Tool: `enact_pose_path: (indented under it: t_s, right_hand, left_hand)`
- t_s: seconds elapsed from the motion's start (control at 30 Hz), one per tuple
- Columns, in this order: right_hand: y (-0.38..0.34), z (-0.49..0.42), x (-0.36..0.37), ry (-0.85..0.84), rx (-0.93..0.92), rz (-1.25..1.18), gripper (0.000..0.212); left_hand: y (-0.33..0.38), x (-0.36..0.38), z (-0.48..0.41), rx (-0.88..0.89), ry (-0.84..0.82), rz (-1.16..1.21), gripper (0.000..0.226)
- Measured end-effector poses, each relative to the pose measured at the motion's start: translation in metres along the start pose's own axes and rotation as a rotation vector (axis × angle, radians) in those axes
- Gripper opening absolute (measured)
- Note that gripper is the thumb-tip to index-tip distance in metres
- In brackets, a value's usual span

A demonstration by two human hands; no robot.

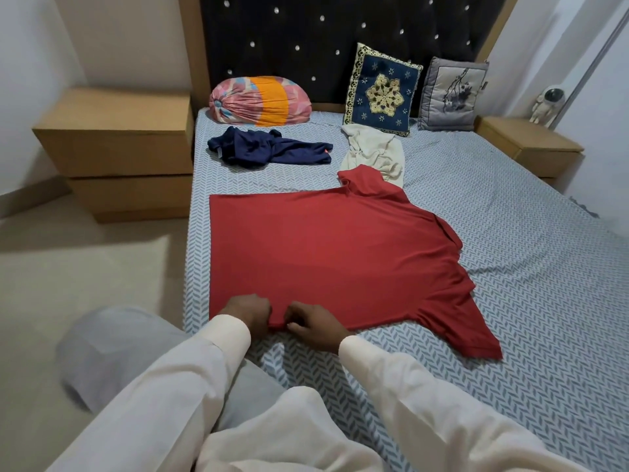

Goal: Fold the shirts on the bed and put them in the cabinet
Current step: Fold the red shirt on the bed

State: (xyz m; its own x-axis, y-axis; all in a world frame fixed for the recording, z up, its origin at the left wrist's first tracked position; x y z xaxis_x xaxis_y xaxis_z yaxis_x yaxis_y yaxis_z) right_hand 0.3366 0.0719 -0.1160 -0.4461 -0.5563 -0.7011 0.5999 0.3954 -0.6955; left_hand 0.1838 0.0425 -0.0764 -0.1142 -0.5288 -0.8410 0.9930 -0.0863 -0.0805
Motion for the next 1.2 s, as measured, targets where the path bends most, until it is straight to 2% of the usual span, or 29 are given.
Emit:
enact_pose_path:
  t_s: [0.13, 0.3, 0.4, 0.53, 0.63, 0.7, 0.87, 0.93, 1.0, 1.07, 1.2]
  right_hand:
    - [-0.003, -0.002, 0.009, 0.030, -0.058, 0.165, 0.040]
    - [0.007, -0.004, 0.005, 0.160, 0.047, 0.054, 0.025]
    - [0.014, -0.004, 0.006, 0.123, 0.039, 0.056, 0.027]
    - [0.023, -0.007, 0.000, 0.121, 0.101, -0.089, 0.017]
    - [0.026, -0.013, -0.004, 0.104, 0.134, -0.114, 0.014]
    - [0.026, -0.018, -0.005, 0.089, 0.152, -0.108, 0.010]
    - [0.034, -0.017, -0.017, 0.055, 0.191, -0.091, 0.021]
    - [0.043, -0.006, -0.030, 0.029, 0.200, -0.052, 0.015]
    - [0.062, 0.011, -0.049, 0.018, 0.203, 0.033, 0.023]
    - [0.089, 0.035, -0.075, 0.040, 0.250, 0.176, 0.020]
    - [0.145, 0.089, -0.132, 0.201, 0.367, 0.452, 0.024]
  left_hand:
    - [-0.010, 0.001, -0.002, -0.021, 0.021, -0.012, 0.030]
    - [-0.022, 0.006, 0.000, -0.032, 0.000, -0.011, 0.035]
    - [-0.026, 0.006, 0.000, -0.038, -0.022, 0.057, 0.035]
    - [-0.030, 0.002, 0.001, -0.050, -0.024, 0.254, 0.033]
    - [-0.039, -0.001, 0.002, -0.054, -0.006, 0.363, 0.018]
    - [-0.044, -0.004, 0.002, -0.052, 0.025, 0.387, 0.017]
    - [-0.052, -0.012, 0.003, -0.062, 0.085, 0.229, 0.029]
    - [-0.052, -0.008, 0.005, -0.071, 0.042, 0.137, 0.035]
    - [-0.053, 0.001, 0.007, -0.086, -0.036, 0.056, 0.039]
    - [-0.054, 0.011, 0.007, -0.079, -0.109, 0.005, 0.041]
    - [-0.048, 0.013, 0.009, -0.059, -0.146, -0.038, 0.040]
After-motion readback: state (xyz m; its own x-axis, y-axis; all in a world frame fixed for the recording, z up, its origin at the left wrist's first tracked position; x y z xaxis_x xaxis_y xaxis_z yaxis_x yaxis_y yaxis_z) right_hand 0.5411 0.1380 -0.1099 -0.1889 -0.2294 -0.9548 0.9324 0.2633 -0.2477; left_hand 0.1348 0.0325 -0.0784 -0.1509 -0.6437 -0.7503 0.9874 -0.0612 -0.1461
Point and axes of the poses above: each hand's wrist, its own z-axis away from the middle knuckle, its own x-axis out of the palm, y = z × x, the point moved 4 cm from there along -z, towards the middle knuckle, and after that the axes turned 8 degrees about -z, right-handed, at the moved point
